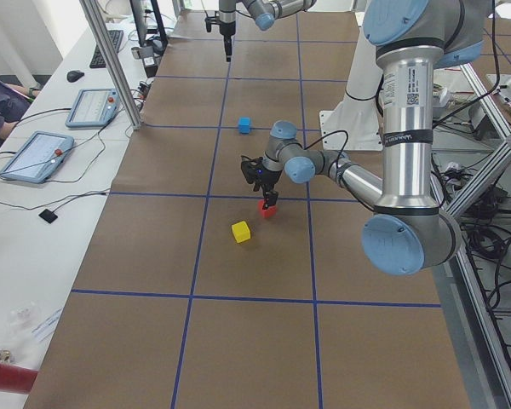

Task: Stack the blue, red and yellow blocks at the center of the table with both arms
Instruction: 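Lower the left gripper onto the red cube and close it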

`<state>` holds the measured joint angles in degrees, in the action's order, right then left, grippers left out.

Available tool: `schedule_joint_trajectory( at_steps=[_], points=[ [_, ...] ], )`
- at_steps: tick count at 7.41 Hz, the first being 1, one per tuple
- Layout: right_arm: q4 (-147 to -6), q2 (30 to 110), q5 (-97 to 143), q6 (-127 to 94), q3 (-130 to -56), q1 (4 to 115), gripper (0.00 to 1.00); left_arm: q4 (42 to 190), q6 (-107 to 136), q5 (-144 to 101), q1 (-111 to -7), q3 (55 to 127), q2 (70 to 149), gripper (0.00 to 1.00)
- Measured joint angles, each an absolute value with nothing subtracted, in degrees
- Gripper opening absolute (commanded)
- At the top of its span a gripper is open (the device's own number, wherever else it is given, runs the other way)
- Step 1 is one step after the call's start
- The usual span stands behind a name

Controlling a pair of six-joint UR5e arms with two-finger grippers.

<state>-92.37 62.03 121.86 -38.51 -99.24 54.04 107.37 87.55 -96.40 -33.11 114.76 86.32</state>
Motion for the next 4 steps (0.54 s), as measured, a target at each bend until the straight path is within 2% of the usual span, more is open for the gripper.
schedule_joint_trajectory(
  at_steps=[2, 3, 4],
  points=[
    [-92.4, 62.0, 121.8, -38.5, -99.2, 54.0, 0.99, 107.5, 87.5, -96.3, -32.2, 112.8, 86.9, 1.00],
    [-92.4, 62.1, 121.8, -38.5, -99.2, 54.1, 0.99, 108.4, 87.4, -96.3, -31.9, 111.6, 86.9, 0.85],
    [-92.4, 62.1, 121.8, -38.5, -99.2, 54.1, 0.99, 109.8, 87.3, -96.3, -31.7, 110.4, 87.0, 0.26]
  ],
)
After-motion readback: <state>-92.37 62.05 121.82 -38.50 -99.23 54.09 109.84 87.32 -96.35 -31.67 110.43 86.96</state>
